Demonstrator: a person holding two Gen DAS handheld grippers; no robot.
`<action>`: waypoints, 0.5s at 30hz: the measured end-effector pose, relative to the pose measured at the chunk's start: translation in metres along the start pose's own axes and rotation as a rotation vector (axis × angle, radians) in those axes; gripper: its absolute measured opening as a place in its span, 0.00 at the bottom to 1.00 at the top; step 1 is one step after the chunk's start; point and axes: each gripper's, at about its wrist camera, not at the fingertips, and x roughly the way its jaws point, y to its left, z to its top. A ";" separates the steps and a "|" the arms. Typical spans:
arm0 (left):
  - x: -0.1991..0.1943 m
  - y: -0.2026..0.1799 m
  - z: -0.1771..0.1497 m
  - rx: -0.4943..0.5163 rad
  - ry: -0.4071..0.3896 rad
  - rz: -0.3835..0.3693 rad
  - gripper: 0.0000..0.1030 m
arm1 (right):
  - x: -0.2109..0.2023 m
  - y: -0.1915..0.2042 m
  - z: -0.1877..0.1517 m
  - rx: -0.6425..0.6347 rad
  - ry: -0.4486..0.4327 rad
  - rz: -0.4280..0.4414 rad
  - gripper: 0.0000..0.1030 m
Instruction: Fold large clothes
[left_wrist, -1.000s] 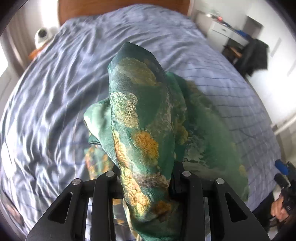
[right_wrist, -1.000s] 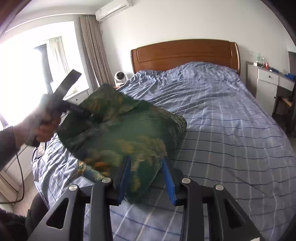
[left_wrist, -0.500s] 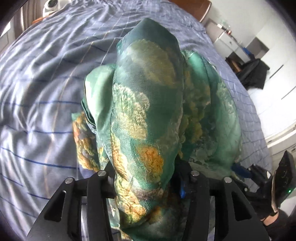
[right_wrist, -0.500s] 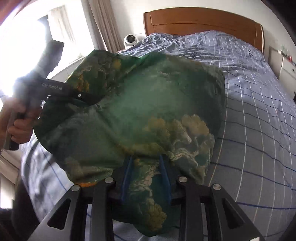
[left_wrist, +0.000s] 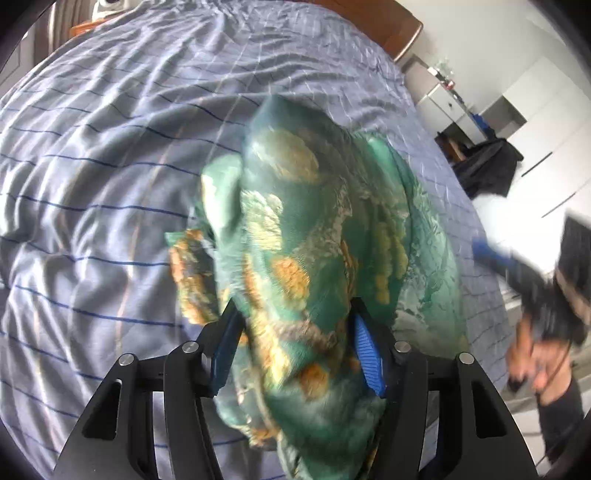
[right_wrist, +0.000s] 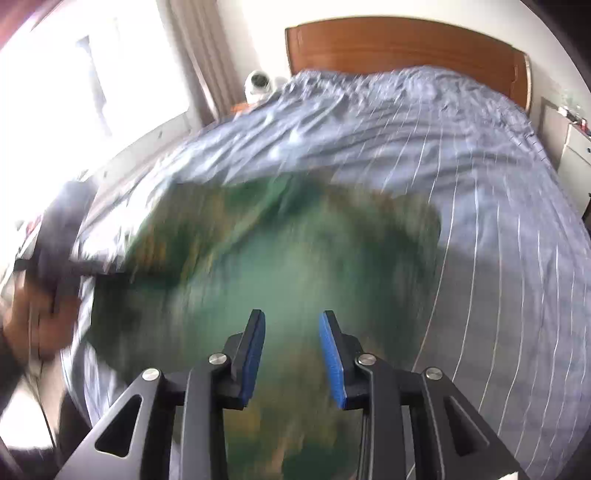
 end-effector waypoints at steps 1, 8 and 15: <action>-0.001 0.001 -0.001 0.006 0.000 0.012 0.59 | 0.005 -0.003 0.018 0.010 -0.018 0.000 0.31; 0.018 0.022 -0.008 -0.045 0.025 0.036 0.59 | 0.103 -0.012 0.068 0.135 0.100 0.039 0.31; 0.040 0.033 -0.010 -0.057 0.041 0.036 0.62 | 0.146 -0.015 0.040 0.163 0.187 -0.010 0.31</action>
